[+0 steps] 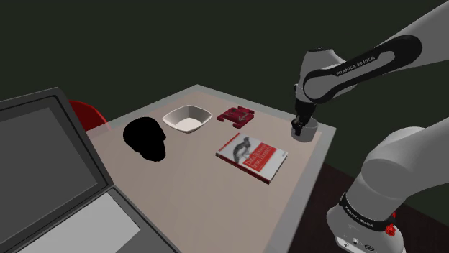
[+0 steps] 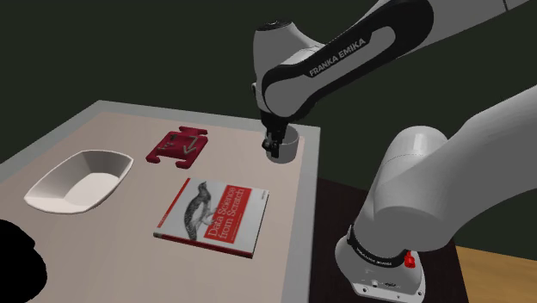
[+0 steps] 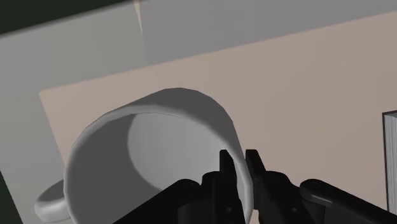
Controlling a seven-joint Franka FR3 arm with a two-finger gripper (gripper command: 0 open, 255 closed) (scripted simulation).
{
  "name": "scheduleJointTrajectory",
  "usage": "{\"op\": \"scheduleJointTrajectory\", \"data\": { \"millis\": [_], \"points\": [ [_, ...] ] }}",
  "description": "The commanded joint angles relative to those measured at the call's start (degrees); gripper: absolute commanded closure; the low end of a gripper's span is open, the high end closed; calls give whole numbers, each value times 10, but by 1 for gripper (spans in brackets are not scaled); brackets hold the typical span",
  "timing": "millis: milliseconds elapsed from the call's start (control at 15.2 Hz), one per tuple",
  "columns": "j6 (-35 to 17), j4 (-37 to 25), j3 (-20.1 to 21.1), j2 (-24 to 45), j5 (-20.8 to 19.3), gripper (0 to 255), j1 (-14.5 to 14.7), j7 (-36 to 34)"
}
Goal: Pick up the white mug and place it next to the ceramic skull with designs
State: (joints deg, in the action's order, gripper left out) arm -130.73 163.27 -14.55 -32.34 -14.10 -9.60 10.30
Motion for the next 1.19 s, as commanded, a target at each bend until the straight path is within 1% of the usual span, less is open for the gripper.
{"op": "scheduleJointTrajectory", "data": {
  "millis": [0, 528, 1122],
  "points": [
    [20, -7, 2, -12, 2, 255, 0, 2],
    [100, -46, 12, -55, 12, 255, 3, 6],
    [182, -98, 23, -84, 23, 255, 6, 11]
  ]
}}
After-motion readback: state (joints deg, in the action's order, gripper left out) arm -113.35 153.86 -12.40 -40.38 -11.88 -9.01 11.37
